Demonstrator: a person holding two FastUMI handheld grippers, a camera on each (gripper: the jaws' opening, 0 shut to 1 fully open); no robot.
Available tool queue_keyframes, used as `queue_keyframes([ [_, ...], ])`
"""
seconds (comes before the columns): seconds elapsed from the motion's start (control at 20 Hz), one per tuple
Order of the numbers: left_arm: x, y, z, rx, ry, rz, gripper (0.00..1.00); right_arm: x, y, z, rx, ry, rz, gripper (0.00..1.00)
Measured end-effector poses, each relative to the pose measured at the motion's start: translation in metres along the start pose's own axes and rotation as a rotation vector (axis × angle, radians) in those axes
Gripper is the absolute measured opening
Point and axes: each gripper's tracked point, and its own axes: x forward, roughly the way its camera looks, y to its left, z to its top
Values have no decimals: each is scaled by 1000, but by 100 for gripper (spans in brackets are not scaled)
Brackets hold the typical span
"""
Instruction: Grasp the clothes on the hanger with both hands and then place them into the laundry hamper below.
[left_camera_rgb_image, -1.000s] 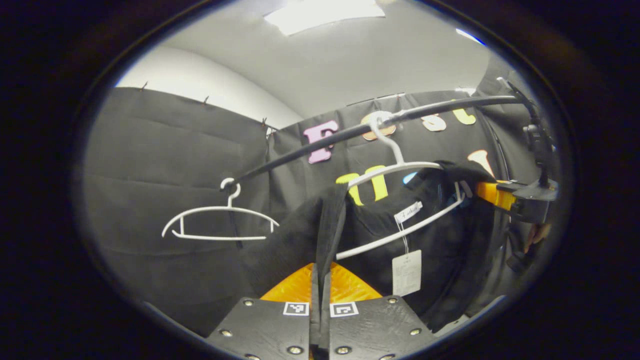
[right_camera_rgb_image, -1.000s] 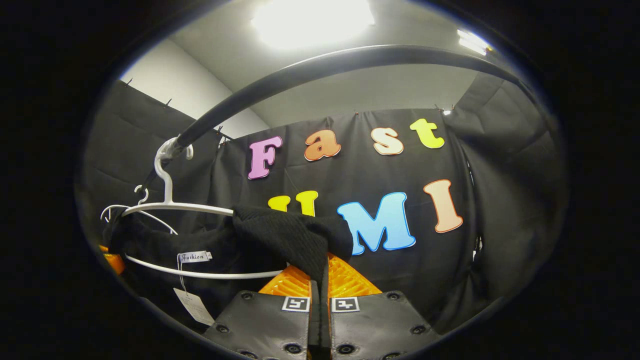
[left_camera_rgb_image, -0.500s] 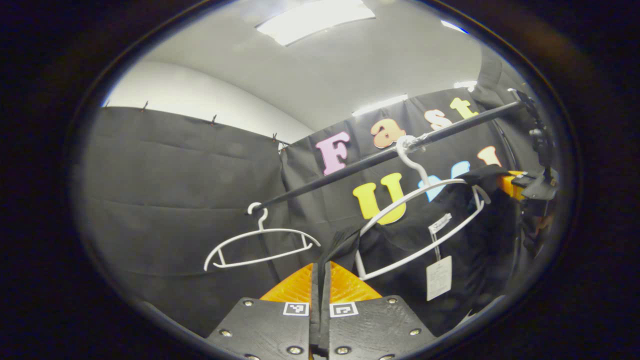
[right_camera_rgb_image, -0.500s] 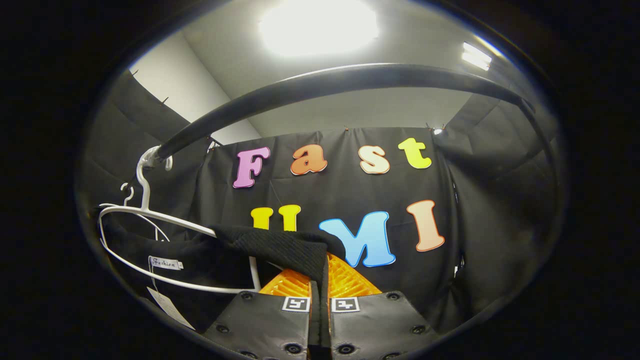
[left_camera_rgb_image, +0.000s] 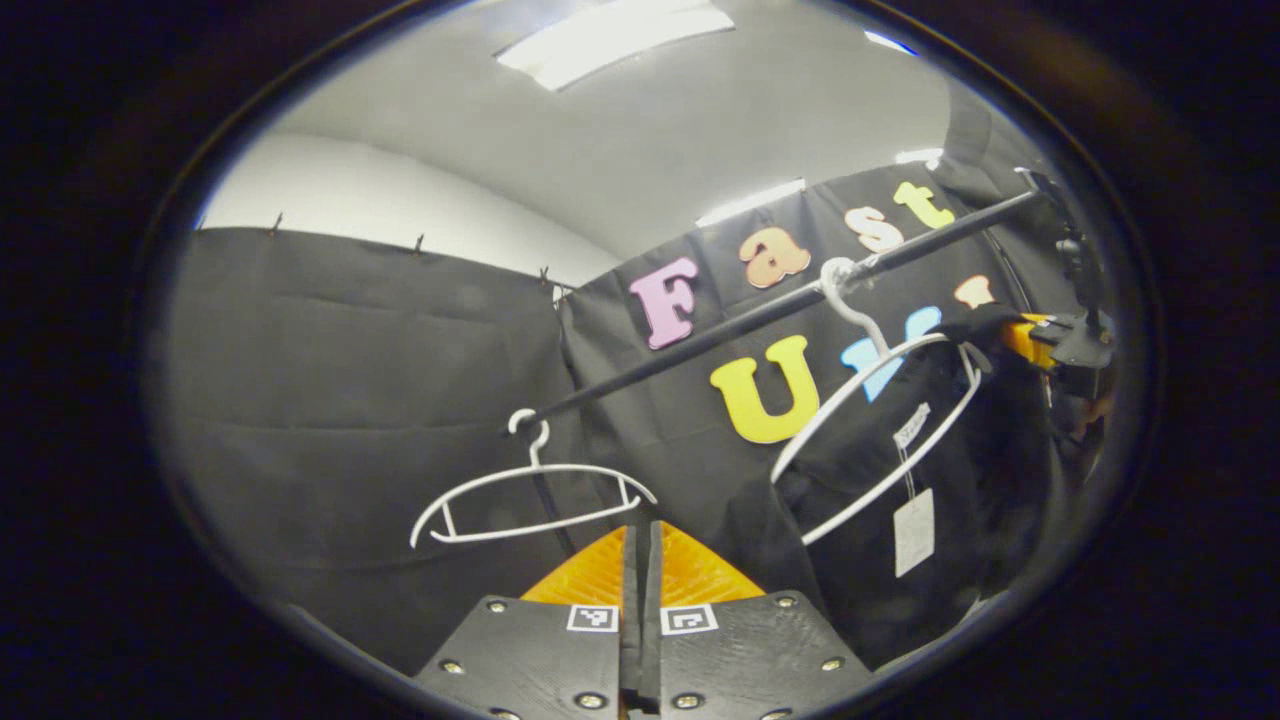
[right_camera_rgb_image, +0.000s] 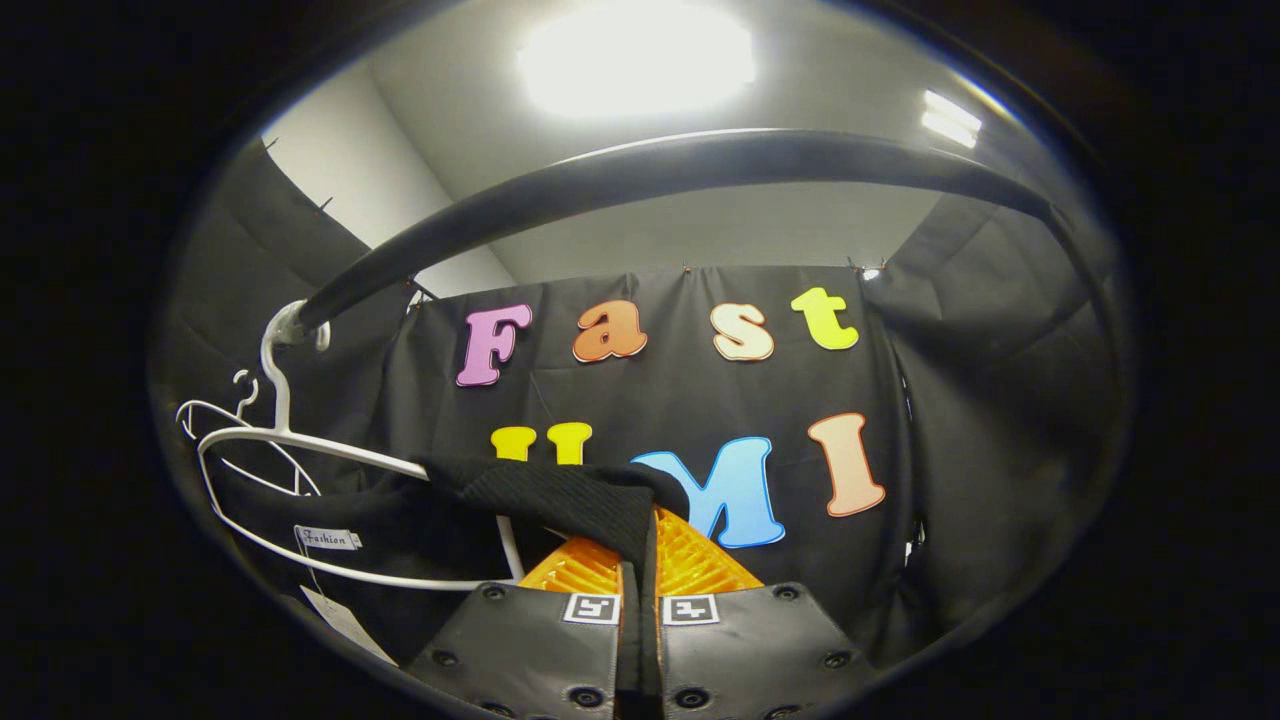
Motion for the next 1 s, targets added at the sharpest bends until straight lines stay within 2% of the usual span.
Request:
queue_keyframes([
  [0.1,-3,-22,-23,-68,62,-49,1,1,2,-4,-4,7,6,0],
  [0.25,-7,-40,-43,-124,100,-106,50,-2,0,-6,7,15,7,0],
  [0.4,-2,-47,-59,-190,137,-117,99,-4,-1,-6,4,14,9,1],
  [0.6,19,-62,-92,-268,237,-117,99,1,-1,-5,7,9,11,1],
  [0.8,30,-68,-94,-276,242,-118,97,-1,-3,-3,2,7,8,0],
  [0.85,31,-66,-99,-256,256,-109,78,-2,-4,-3,-2,6,7,1],
  [0.9,30,-52,-103,-222,267,-60,60,-3,-6,-2,-5,3,7,1],
  [0.95,27,-47,-95,-209,250,-52,41,-2,-7,-2,-9,-2,7,0],
  [1.0,36,-37,-95,-207,228,-8,22,0,-8,-2,-18,-7,9,0],
])
